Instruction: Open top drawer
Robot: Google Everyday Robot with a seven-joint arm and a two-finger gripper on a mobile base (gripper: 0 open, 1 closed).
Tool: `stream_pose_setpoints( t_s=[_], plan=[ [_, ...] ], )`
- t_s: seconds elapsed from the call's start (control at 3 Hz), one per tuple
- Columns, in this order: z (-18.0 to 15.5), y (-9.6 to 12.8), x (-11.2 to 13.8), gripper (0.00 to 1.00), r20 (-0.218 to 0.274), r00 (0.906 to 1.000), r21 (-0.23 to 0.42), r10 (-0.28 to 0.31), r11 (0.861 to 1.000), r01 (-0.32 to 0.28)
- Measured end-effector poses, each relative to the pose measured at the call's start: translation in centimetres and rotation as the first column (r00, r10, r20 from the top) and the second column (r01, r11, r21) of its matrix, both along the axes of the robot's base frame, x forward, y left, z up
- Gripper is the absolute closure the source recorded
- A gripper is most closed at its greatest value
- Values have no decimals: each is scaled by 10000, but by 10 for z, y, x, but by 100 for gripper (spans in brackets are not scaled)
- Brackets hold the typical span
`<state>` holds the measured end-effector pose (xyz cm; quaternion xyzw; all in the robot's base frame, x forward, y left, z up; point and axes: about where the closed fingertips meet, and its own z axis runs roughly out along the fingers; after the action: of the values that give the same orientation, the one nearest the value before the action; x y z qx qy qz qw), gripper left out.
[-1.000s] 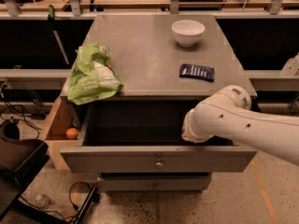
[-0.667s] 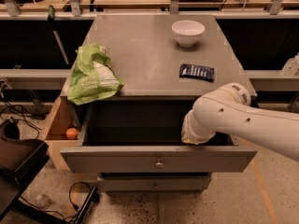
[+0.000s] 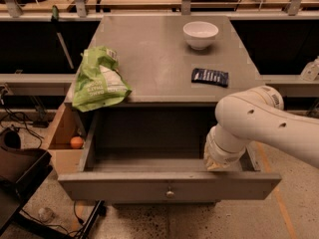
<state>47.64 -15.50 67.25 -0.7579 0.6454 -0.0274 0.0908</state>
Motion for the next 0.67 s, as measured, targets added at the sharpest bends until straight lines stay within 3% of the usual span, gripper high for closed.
stream_pose_setpoints(
  t_s=[0.33,0.67],
  plan=[
    [0,0,0,100,0,10000,0,0,10000,0],
    [-4,-1,-59,100,-1283,9917,438,67,9990,-11]
  ],
)
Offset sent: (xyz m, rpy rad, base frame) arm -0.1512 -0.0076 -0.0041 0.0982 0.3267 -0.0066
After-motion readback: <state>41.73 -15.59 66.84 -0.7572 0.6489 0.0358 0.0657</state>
